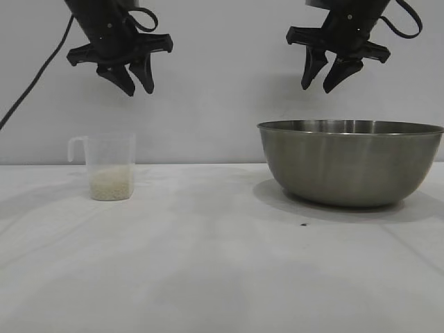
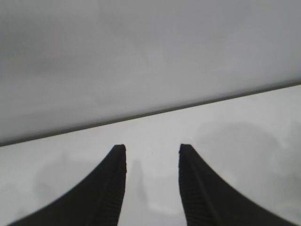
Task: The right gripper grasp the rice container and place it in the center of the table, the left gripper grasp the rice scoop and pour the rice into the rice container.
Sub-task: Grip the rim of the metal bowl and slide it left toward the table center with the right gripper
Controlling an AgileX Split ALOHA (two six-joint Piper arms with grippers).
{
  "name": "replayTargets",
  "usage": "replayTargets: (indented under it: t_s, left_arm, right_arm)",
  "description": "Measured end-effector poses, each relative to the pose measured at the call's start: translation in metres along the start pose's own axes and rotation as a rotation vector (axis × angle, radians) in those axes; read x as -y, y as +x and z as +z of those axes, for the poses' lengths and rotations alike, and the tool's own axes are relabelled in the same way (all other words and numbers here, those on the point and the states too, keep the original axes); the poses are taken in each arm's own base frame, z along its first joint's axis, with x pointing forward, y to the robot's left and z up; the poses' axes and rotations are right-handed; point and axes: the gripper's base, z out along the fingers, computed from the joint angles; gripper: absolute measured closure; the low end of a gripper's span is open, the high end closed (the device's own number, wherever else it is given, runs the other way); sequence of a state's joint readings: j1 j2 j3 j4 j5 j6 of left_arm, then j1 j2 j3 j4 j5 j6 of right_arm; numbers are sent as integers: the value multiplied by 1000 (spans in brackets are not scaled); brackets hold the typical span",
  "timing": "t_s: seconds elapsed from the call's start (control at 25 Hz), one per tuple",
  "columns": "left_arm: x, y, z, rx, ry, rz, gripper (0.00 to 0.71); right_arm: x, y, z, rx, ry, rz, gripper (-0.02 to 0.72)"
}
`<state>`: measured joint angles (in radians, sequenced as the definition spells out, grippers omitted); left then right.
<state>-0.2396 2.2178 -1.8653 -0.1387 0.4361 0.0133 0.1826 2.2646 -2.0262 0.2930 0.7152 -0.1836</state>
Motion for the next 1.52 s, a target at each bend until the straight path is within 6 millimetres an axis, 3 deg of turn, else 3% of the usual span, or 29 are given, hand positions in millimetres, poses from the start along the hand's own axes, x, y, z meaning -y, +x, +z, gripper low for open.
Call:
replayTargets:
  t_s: [0.72,0.92,1.04,1.32,1.52]
  left_arm:
    - [-2,0,0,1,-3,-3,496]
    - [-3,0,0,-8,-4,-4,496]
    - [-3,1,0,-16,-4,-4,496]
    - [-3,0,-2,-19,-4,-4,496]
    - [-3,0,-2,-18,-3,-4,496]
  right_arm:
    - [0,1,1,-6,-5,4,438]
    - [3,7,-1,-75,-28,30,438]
    - [16,7,-12,-120,-27,55,438]
    - [33,1,-71,-219,-18,62,438]
    - [38,23,-71,-400,34,34,438]
